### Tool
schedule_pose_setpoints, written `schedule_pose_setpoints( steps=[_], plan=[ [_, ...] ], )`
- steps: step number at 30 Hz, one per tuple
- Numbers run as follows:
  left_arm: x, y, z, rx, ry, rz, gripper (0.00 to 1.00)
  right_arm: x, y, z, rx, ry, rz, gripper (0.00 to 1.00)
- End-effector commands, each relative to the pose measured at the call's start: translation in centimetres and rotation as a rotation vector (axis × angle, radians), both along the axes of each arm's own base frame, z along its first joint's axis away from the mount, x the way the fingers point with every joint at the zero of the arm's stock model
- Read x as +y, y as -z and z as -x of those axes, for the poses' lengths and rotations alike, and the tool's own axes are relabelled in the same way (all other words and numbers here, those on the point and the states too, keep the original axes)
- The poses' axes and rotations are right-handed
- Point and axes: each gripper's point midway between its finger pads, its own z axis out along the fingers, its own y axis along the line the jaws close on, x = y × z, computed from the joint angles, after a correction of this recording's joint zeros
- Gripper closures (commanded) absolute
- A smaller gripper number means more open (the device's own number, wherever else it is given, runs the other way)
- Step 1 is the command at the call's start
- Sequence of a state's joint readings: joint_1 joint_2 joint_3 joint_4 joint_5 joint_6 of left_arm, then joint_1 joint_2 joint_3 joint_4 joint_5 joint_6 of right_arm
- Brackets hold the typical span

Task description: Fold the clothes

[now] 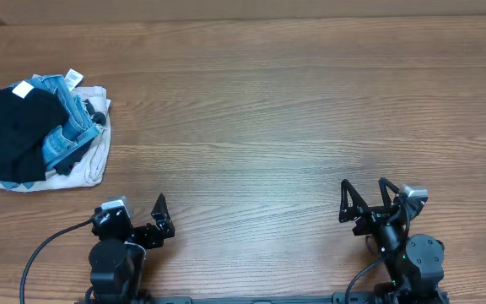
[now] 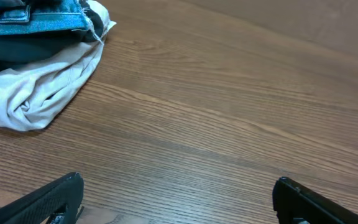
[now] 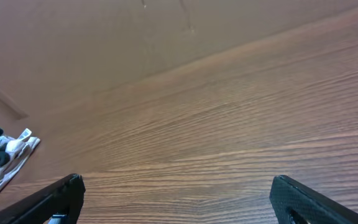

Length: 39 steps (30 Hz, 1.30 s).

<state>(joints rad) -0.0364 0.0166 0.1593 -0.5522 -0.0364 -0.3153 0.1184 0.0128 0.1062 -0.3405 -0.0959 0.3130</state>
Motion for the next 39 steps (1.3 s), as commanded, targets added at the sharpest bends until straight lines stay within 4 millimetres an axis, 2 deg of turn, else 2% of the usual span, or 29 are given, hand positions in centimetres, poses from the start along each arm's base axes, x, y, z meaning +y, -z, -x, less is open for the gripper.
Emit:
schedule_pose_setpoints(
  steps=[1, 10, 26, 31, 33, 36, 39],
  plan=[
    [0.0, 0.3, 0.0, -0.003, -0.005, 0.018, 0.00, -0.2, -0.1, -0.1, -0.012, 0.015, 0.007, 0.00],
    [0.0, 0.3, 0.0, -0.003, -0.006, 0.017, 0.00, -0.2, -0.2, 0.0, -0.013, 0.011, 0.006, 0.00],
    [-1.1, 0.3, 0.0, 0.002, 0.057, 0.044, 0.00, 0.0, -0.1, 0.0, -0.008, 0.003, -0.006, 0.00],
    [-1.1, 0.5, 0.1, 0.006, 0.090, -0.033, 0.00, 0.1, -0.1, 0.0, -0.008, -0.002, -0.007, 0.00],
    [-1.8, 0.4, 0.1, 0.005, 0.127, -0.016, 0.00, 0.7, -0.2, 0.2, -0.010, -0.037, -0.013, 0.00],
    [-2.3, -1.3, 0.1, -0.030, 0.154, -0.005, 0.00, 1.3, -0.2, 0.5, -0.001, -0.077, -0.012, 0.00],
    [-2.3, -4.9, 0.4, -0.098, 0.154, -0.008, 0.00, 2.6, -1.9, 1.1, -0.033, -0.158, -0.030, 0.00]
  ],
)
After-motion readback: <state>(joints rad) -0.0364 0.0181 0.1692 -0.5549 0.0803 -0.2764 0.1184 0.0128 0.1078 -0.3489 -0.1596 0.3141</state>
